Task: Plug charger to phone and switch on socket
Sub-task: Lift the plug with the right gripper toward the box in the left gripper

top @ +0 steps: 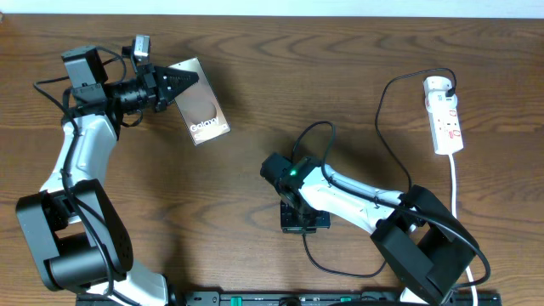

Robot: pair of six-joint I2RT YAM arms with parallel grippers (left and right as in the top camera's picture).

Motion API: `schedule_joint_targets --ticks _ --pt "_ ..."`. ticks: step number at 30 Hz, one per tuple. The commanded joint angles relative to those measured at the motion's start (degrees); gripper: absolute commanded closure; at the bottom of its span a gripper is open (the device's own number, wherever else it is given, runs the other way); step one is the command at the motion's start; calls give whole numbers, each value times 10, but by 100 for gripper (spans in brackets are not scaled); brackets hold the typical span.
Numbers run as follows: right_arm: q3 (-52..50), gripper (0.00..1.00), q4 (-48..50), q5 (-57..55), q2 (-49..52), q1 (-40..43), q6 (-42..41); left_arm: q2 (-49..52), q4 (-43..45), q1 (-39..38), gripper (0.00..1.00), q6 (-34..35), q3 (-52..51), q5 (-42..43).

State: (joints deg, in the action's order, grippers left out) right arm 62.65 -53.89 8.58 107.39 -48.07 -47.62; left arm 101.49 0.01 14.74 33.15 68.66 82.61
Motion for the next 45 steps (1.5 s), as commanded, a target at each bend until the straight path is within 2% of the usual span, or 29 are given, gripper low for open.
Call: schedule_joint_targets --ticks 1,9,15,18,24,25,29,32,38,45 --pt "-24 99 14 10 24 1 -12 -1 0 0 93 -1 0 27" --pt "3 99 9 3 22 29 -5 -1 0 0 93 -1 0 27" --pt "108 99 -43 17 13 110 85 -1 0 0 93 -1 0 27" --pt "166 99 -53 112 10 151 200 -1 0 0 93 -1 0 27" --pt "243 99 -88 477 10 230 502 -1 1 0 93 -2 0 29" --pt "248 99 -115 563 10 252 608 -1 1 0 93 -16 0 38" --pt "243 99 -173 612 10 278 781 -1 1 0 93 -42 0 68" --pt "235 99 -190 630 10 282 855 -1 1 0 93 -43 0 68" --pt "217 99 -154 675 15 281 873 -1 3 0 93 -42 0 70" --pt "201 99 -98 759 72 266 871 -1 3 -5 93 -42 0 74"
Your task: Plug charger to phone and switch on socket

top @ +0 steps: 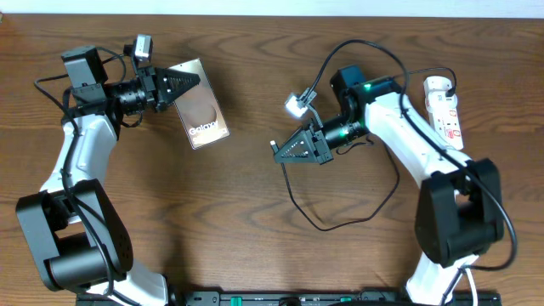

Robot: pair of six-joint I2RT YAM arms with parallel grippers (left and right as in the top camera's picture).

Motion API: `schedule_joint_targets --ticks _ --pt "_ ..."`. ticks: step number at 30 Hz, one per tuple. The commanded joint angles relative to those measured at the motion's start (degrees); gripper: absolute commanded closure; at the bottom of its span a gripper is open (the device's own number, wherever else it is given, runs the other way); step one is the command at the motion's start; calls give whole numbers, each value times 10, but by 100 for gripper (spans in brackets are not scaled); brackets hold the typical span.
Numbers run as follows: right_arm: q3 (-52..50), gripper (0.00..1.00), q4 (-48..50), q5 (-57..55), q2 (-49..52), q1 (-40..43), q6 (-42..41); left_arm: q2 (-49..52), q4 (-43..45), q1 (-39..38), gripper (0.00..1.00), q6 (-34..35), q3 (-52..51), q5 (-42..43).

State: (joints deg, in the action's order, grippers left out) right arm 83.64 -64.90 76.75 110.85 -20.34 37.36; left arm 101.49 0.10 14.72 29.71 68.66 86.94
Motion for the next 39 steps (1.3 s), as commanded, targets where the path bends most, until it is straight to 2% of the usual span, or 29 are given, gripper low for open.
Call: schedule_joint_targets --ticks 1,3,7,15,27,30,39 --pt "-9 99 18 90 48 -15 22 -1 2 -6 93 -8 0 31" --pt "-9 99 49 128 79 -27 21 -1 7 -11 93 -8 0 31" --pt "-9 99 77 128 110 -49 -2 -1 19 -20 93 -8 0 31" --pt "-9 99 115 127 112 -88 -2 -1 42 -21 93 -8 0 31" --pt "-9 99 161 127 112 -92 -9 -1 63 -26 93 -24 0 31" --pt "-9 99 200 127 112 -92 -48 -1 63 -27 93 -27 0 31" --pt "-9 99 407 127 112 -103 -244 -1 62 -27 92 -18 0 30"
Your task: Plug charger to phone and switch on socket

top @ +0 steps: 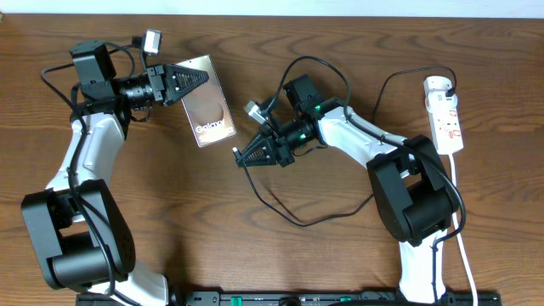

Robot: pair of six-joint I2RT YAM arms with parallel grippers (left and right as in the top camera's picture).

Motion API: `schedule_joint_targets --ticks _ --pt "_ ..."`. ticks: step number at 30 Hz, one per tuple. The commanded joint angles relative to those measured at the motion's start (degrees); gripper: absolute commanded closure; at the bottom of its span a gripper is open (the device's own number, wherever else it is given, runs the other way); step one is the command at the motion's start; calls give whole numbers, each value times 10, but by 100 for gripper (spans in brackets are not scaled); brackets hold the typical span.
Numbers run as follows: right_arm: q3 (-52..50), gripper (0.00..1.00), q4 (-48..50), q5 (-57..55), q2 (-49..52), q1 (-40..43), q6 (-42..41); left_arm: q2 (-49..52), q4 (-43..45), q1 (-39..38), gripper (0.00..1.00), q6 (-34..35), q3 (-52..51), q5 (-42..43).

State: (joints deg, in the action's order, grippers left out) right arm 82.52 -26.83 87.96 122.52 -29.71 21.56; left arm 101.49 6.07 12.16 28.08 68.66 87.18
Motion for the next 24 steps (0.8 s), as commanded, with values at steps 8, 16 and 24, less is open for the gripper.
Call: schedule_joint_targets --ticks 8,16,24 --pt "3 99 153 15 -5 -20 -189 -1 3 -2 93 -2 0 28" --pt "3 99 164 14 -5 -22 -198 -1 3 -4 93 -2 0 28" --pt "3 99 164 14 -5 -22 -198 -1 22 -21 93 -2 0 28"
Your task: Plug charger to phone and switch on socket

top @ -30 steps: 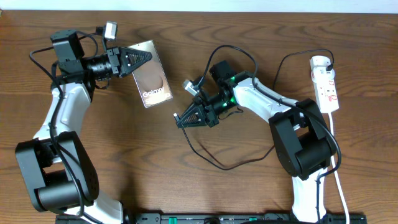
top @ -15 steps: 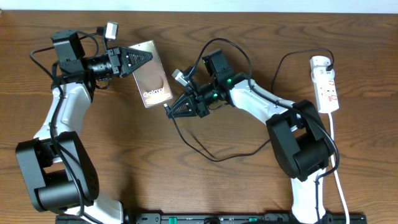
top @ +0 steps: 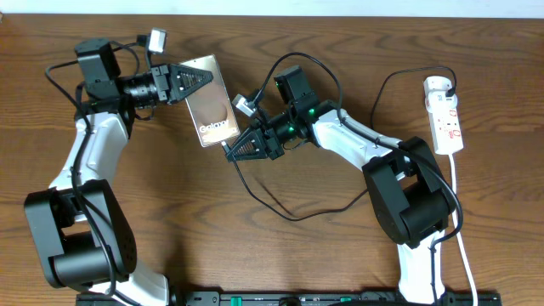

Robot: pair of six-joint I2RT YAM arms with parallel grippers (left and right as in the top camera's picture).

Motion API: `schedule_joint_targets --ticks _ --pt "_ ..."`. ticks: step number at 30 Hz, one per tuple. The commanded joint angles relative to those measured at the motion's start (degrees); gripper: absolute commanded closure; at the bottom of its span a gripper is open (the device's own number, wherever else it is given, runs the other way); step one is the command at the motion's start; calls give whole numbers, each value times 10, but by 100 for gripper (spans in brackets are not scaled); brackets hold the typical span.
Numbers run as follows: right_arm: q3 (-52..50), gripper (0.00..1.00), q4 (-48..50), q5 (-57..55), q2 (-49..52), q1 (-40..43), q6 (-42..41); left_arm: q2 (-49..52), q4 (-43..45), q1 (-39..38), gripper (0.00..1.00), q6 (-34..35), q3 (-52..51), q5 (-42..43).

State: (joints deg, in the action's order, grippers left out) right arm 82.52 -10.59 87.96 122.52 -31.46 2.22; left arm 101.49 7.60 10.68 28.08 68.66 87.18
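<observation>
The phone [top: 210, 102], gold-brown with "Galaxy" on it, lies tilted on the wood at upper centre-left. My left gripper [top: 202, 76] is at the phone's upper left edge, fingers closed on it. My right gripper [top: 229, 151] is shut on the charger plug [top: 225, 155], whose tip sits right at the phone's lower end. Whether the plug is inside the port cannot be told. The black cable [top: 297, 208] loops across the table to the white socket strip [top: 446, 115] at the right.
The cable's slack loop lies on the table below the right arm. A white lead [top: 457, 200] runs down from the strip along the right edge. Both arm bases stand at the near edge.
My right gripper with the plug has moved left and slightly up, from a short gap away to the phone's lower end. The phone and left gripper shifted a little to the right.
At first my right gripper was low at table centre near the cable, the left holding the phone's top. Then the right held the plug aloft near the strip side. It came left with the plug toward the phone, and now the plug tip meets the phone's bottom.
</observation>
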Motion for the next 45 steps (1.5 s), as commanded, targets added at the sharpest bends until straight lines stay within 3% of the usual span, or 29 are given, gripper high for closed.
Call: schedule_joint_targets --ticks 1,40,45 --pt "3 99 1 14 -5 -4 -5 -1 7 -6 93 -2 0 28" --pt "3 99 8 14 -5 5 -5 -1 7 -6 93 2 0 28" --pt "3 99 40 14 -5 5 -40 -1 16 -6 92 0 0 28"
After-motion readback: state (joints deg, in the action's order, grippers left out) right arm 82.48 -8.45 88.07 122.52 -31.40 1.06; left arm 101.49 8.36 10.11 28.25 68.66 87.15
